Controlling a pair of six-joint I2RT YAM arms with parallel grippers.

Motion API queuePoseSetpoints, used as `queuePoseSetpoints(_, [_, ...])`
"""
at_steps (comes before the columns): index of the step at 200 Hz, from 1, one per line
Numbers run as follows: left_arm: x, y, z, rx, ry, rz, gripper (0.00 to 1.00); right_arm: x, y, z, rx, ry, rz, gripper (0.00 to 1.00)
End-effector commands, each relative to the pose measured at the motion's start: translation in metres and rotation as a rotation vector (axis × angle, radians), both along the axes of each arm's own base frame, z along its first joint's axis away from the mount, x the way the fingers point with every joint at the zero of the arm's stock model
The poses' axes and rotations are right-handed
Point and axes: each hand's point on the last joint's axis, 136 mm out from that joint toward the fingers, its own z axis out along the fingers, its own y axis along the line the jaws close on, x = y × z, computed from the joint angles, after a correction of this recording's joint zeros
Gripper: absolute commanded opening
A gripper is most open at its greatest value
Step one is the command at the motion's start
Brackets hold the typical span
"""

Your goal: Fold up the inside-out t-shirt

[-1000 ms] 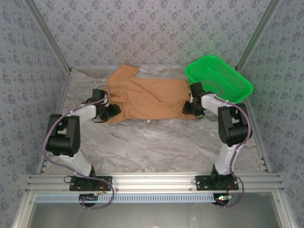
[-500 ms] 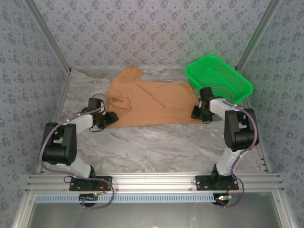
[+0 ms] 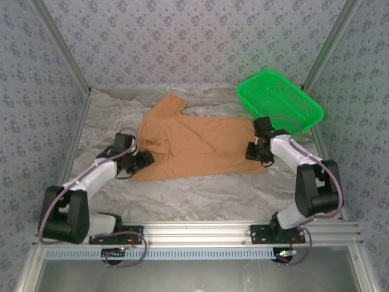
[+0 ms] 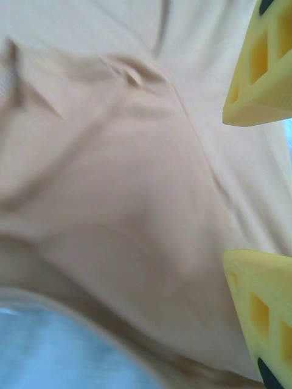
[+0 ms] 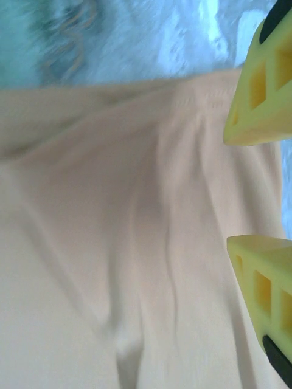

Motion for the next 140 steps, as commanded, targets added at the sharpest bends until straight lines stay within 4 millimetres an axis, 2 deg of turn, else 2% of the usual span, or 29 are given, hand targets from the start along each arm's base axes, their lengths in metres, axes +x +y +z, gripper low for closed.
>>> queuePoseSetpoints(1, [0.047, 0.001, 0.021, 0.023, -0.079, -0.004, 0.56, 0.032, 0.059, 0.041, 0.112, -0.189, 0.160, 0.47])
queuePoseSetpoints(22, [0.079, 0.007, 0.018, 0.019, -0.082, 0.016, 0.55, 0.050, 0.136, 0.056, 0.249, -0.284, 0.304, 0.49])
queuePoseSetpoints(38, [0.096, 0.012, 0.011, 0.010, -0.056, 0.034, 0.53, 0.061, 0.196, 0.067, 0.340, -0.345, 0.394, 0.49])
queuePoseSetpoints(47, [0.104, 0.017, 0.008, 0.015, -0.049, 0.051, 0.52, 0.061, 0.218, 0.060, 0.357, -0.347, 0.426, 0.49])
queuePoseSetpoints(51, [0.107, 0.018, 0.007, 0.015, -0.050, 0.055, 0.52, 0.067, 0.233, 0.073, 0.383, -0.386, 0.444, 0.49])
queuePoseSetpoints(69, [0.116, 0.024, 0.007, 0.029, -0.054, 0.070, 0.51, 0.074, 0.277, 0.068, 0.434, -0.413, 0.494, 0.49])
queuePoseSetpoints(99, [0.125, 0.023, 0.002, 0.033, -0.055, 0.066, 0.50, 0.083, 0.322, 0.044, 0.486, -0.402, 0.523, 0.50])
queuePoseSetpoints(122, [0.126, 0.022, -0.009, 0.038, -0.025, 0.052, 0.48, 0.089, 0.338, 0.024, 0.510, -0.383, 0.525, 0.52])
queuePoseSetpoints(140, [0.124, 0.025, -0.016, 0.058, -0.011, 0.049, 0.46, 0.086, 0.351, 0.013, 0.502, -0.369, 0.547, 0.53])
